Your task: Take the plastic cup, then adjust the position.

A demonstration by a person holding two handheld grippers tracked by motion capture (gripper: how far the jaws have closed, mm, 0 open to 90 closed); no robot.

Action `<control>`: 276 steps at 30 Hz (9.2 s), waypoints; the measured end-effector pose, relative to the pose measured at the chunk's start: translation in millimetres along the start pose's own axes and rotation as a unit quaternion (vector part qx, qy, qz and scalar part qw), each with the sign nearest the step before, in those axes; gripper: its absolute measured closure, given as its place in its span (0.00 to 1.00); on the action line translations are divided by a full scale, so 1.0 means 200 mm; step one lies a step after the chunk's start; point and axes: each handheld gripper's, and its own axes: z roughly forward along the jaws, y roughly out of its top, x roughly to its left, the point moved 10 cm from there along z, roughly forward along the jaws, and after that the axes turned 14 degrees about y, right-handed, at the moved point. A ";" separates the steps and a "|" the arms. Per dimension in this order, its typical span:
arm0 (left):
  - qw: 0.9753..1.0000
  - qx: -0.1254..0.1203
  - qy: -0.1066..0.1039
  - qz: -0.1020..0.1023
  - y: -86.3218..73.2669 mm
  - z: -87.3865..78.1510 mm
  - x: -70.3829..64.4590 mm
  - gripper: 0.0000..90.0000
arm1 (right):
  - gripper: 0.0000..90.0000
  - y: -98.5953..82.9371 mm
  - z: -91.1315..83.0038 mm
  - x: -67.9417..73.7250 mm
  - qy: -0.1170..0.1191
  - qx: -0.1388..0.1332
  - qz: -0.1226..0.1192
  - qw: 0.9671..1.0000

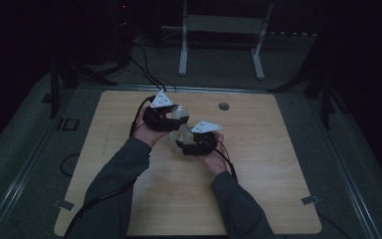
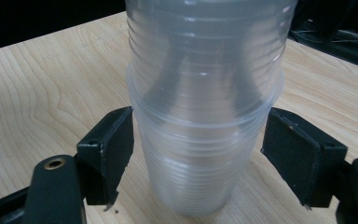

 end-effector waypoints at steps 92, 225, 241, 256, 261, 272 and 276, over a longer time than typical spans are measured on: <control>0.999 -0.030 -0.011 -0.026 0.17 -0.11 0.04 0.45 | 0.18 0.03 0.03 0.02 0.007 -0.003 -0.013 1.000; 0.978 -0.109 -0.141 -0.110 -0.32 -0.52 -0.10 0.46 | 0.33 0.08 -0.37 0.44 0.171 -0.068 -0.039 0.982; 0.962 -0.139 -0.172 -0.158 -0.30 -0.52 -0.11 0.46 | 0.29 0.14 -0.33 0.49 0.207 -0.105 -0.021 0.973; 0.946 -0.160 -0.187 -0.211 -0.29 -0.51 -0.10 0.46 | 0.21 0.18 -0.30 0.48 0.219 -0.146 0.012 0.965; 0.940 -0.170 -0.184 -0.232 -0.28 -0.52 -0.08 0.46 | 0.21 0.19 -0.29 0.49 0.226 -0.155 0.018 0.962; 0.934 -0.175 -0.196 -0.243 -0.27 -0.52 -0.10 0.46 | 0.20 0.18 -0.26 0.50 0.234 -0.149 0.025 0.961; 0.934 -0.173 -0.200 -0.241 -0.27 -0.51 -0.11 0.46 | 0.20 0.18 -0.25 0.50 0.234 -0.146 0.022 0.961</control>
